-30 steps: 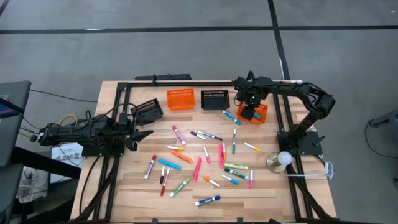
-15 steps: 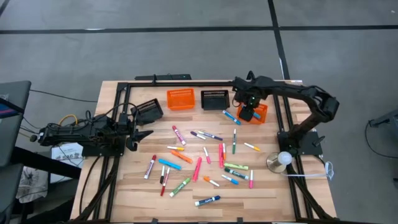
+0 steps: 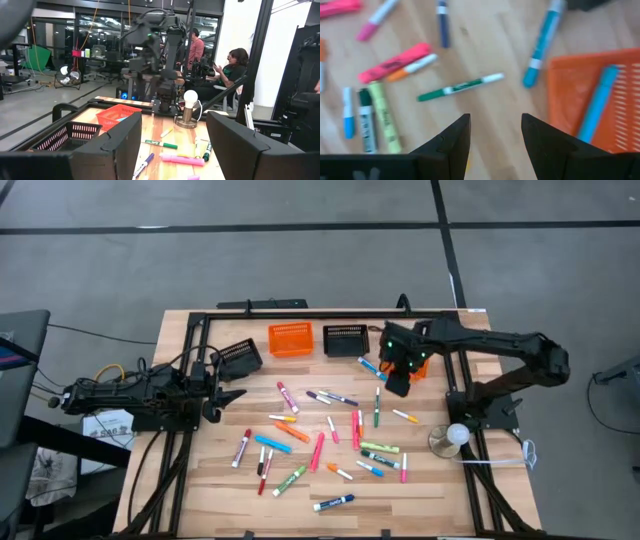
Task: Pick & Place Markers
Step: Put the green marker into the right orange bin
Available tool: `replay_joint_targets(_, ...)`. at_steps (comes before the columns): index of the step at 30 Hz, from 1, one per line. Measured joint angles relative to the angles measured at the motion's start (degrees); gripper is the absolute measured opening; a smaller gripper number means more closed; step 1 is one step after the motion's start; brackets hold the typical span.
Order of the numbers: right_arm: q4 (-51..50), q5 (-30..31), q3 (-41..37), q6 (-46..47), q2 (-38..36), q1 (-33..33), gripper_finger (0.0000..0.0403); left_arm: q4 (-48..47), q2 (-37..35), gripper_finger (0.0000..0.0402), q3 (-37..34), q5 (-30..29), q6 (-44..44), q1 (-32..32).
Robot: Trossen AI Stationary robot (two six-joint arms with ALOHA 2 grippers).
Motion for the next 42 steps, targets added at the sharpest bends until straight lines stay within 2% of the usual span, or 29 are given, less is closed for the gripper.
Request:
replay_joint_targets(11, 8.74, 0.09, -0.04, 8.93, -0.55, 13.72, 0.0162, 0.01, -0.02, 0.0222, 0.0, 0.0, 0.0, 0.02)
replay_joint_targets(18, 13.09, 0.15, -0.01, 12.82, 0.97, 17.27, 0.0156, 0.32, 0.0, 0.0222, 0.0, 0.0, 0.0, 0.02)
replay_joint_targets(29, 20.08, 0.11, -0.04, 12.81, 1.43, 21.21, 0.0157, 0.41, -0.01, 0.0222, 0.0, 0.0, 0.01, 0.0)
replay_joint_targets(35, 18.65, 0.2, -0.04, 14.69, 1.43, 21.84, 0.0153, 0.72, -0.01, 0.0222, -0.02, 0.0, 0.0, 0.0)
replay_joint_targets(42, 8.96, 0.32, -0.04, 17.71, 2.02, 23.62, 0.0153, 0.84, -0.02, 0.0222, -0.02, 0.0, 0.02, 0.02)
